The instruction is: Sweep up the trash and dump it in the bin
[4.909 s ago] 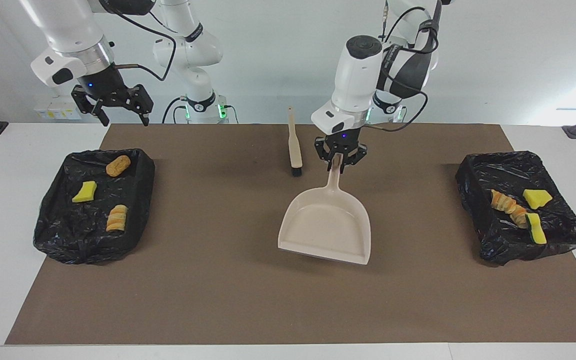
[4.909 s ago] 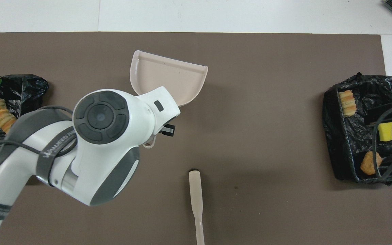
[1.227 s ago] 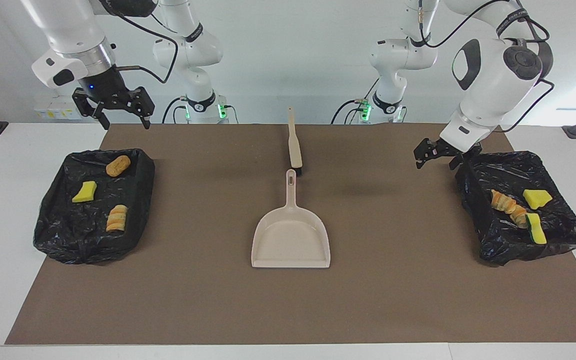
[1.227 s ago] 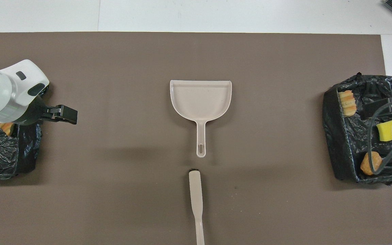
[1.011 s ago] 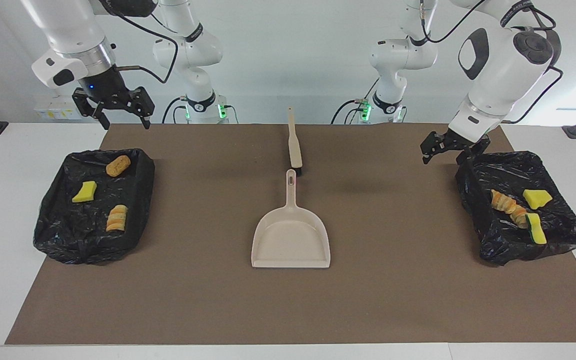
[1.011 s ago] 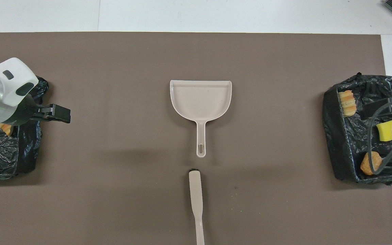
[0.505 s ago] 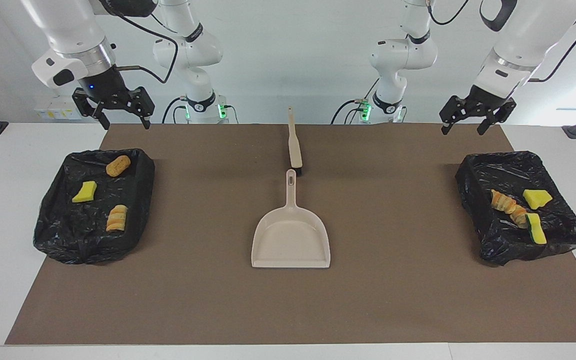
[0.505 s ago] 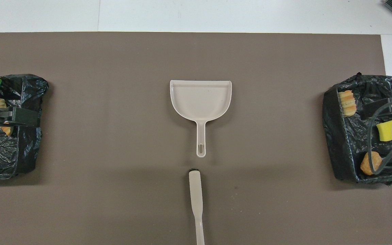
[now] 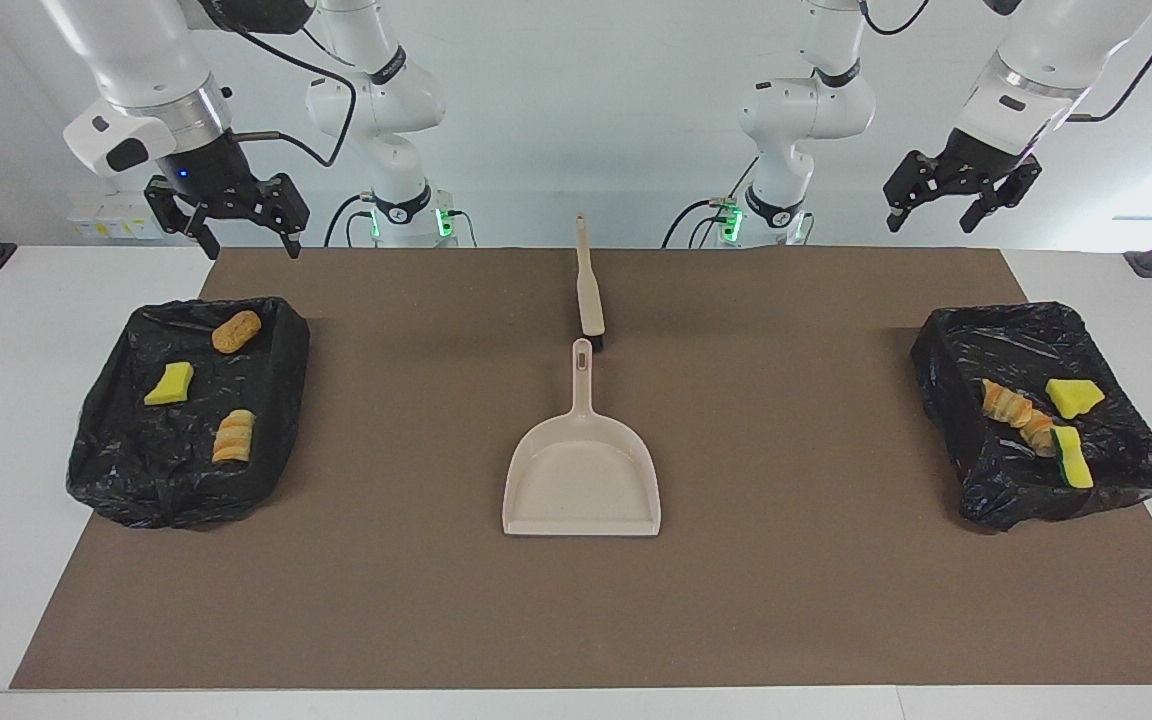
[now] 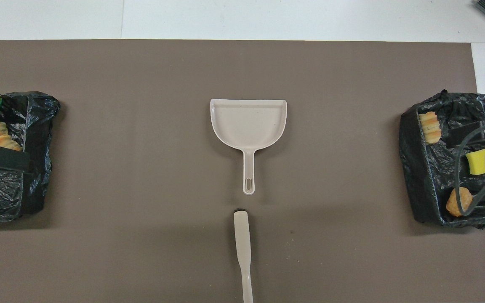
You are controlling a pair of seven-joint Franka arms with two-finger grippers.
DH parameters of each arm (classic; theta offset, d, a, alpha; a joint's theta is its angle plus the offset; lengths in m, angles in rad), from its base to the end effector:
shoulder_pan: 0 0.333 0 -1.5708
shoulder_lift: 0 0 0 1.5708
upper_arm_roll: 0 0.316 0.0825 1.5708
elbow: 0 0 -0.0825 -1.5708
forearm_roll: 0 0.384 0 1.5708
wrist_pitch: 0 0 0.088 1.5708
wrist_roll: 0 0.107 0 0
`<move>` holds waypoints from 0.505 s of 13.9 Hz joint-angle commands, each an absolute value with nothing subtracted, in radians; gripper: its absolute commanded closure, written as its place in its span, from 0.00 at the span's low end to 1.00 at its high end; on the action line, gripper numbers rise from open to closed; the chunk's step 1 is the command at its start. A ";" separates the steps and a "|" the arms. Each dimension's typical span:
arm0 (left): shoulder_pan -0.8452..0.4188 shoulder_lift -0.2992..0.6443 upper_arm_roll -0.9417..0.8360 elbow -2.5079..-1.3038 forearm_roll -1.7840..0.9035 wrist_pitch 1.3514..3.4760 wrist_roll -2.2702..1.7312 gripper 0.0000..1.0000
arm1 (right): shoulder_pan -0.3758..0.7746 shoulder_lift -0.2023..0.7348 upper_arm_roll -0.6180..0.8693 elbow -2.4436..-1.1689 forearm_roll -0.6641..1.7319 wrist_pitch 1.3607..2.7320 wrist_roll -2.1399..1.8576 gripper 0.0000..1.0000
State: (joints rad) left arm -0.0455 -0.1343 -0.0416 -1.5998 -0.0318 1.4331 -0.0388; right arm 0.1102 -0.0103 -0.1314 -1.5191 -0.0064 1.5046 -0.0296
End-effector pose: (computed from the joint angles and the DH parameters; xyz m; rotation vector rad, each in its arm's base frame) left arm 0.4948 -0.0487 0.6698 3.1162 -0.0806 -0.0531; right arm 0.5448 -0.0127 0.6485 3.1366 0.0125 -0.0069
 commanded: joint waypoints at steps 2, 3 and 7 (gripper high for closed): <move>-0.041 -0.199 -0.040 -1.663 -0.017 1.425 -0.028 0.00 | 0.103 -0.015 -0.130 -1.520 0.009 1.511 -0.014 0.00; -0.041 -0.192 -0.040 -1.651 -0.017 1.427 -0.025 0.00 | 0.103 -0.015 -0.130 -1.520 0.008 1.512 -0.014 0.00; -0.043 -0.167 -0.041 -1.605 -0.017 1.424 -0.040 0.00 | 0.103 -0.015 -0.130 -1.520 0.009 1.513 -0.014 0.00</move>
